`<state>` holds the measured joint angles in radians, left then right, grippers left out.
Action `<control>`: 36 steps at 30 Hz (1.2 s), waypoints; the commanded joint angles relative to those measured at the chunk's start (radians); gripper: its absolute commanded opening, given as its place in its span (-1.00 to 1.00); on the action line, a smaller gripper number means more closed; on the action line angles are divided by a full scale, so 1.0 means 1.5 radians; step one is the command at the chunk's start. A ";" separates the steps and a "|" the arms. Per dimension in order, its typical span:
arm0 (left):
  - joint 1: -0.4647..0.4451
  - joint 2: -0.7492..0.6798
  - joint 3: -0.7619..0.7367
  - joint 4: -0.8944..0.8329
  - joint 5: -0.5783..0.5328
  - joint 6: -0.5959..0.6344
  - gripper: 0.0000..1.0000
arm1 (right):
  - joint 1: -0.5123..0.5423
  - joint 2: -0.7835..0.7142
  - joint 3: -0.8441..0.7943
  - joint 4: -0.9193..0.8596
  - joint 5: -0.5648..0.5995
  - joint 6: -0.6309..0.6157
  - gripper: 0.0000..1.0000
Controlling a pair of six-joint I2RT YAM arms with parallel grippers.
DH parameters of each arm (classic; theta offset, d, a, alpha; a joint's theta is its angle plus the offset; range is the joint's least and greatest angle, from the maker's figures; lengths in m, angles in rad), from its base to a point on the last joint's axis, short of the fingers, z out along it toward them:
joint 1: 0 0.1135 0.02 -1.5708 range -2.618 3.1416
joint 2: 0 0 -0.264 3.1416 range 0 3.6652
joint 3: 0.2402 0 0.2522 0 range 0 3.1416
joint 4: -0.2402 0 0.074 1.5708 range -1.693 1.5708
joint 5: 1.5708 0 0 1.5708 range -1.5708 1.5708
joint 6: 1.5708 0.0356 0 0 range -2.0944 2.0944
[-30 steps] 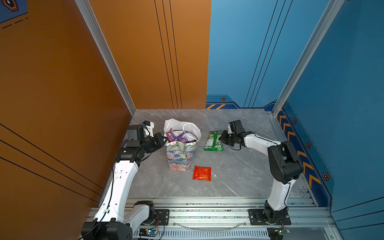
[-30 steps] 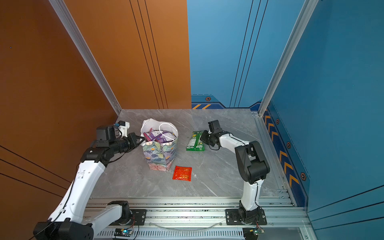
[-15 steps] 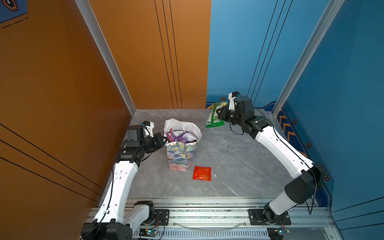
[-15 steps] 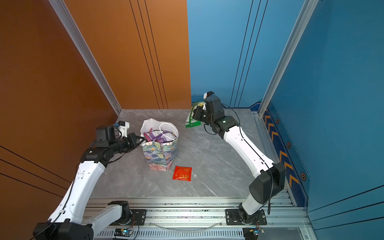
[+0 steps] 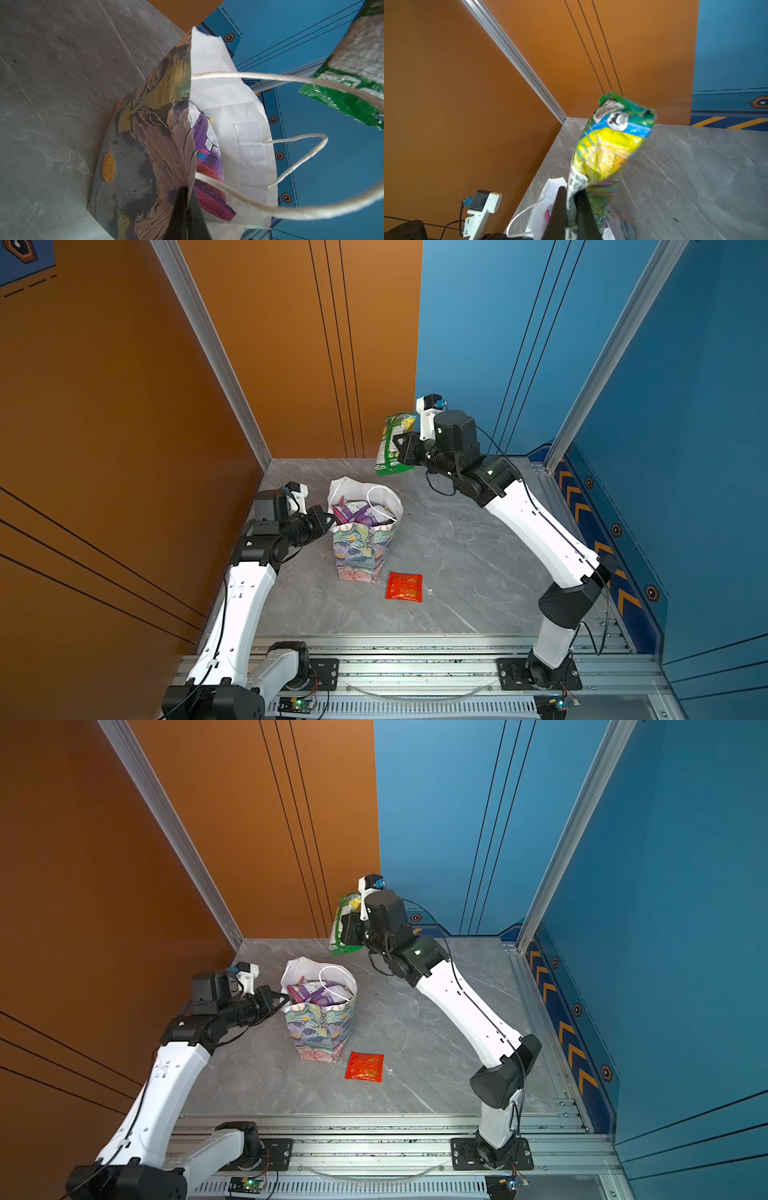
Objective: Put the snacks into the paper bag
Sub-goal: 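Lift the green packet high with the right gripper, then carry the green packet over the bag and lower it inside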
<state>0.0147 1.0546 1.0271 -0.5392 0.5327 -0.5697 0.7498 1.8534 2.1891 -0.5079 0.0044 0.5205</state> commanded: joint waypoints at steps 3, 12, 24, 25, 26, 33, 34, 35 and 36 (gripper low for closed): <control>0.000 -0.007 0.009 0.003 0.014 0.010 -1.00 | 0.038 0.050 0.094 -0.040 0.016 -0.032 -1.00; 0.000 -0.003 0.007 0.003 0.013 0.011 -1.00 | 0.078 0.031 0.061 -0.067 0.042 -0.051 -1.00; -0.001 -0.006 0.008 0.003 0.012 0.010 -1.00 | 0.096 -0.042 -0.056 -0.064 0.052 -0.051 -1.00; -0.001 -0.005 0.008 0.003 0.011 0.010 -1.00 | 0.096 -0.044 -0.062 -0.064 0.046 -0.047 -1.00; -0.001 -0.005 0.008 0.003 0.011 0.009 -1.00 | 0.099 -0.046 -0.067 -0.063 0.040 -0.045 -1.00; -0.003 -0.004 0.009 0.004 0.011 0.009 -1.00 | 0.111 -0.048 -0.099 -0.043 0.002 -0.016 -1.00; -0.003 -0.003 0.009 0.004 0.011 0.009 -1.00 | 0.111 -0.048 -0.105 -0.036 -0.004 -0.010 -1.00; -0.003 -0.003 0.009 0.004 0.011 0.009 -1.00 | 0.112 -0.046 -0.110 -0.030 -0.009 -0.005 -1.00; -0.003 -0.003 0.010 0.003 0.012 0.009 -1.00 | 0.113 -0.045 -0.112 -0.028 -0.015 -0.002 -1.00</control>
<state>0.0139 1.0546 1.0271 -0.5392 0.5327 -0.5694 0.9112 1.8164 2.0304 -0.6109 0.0216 0.4858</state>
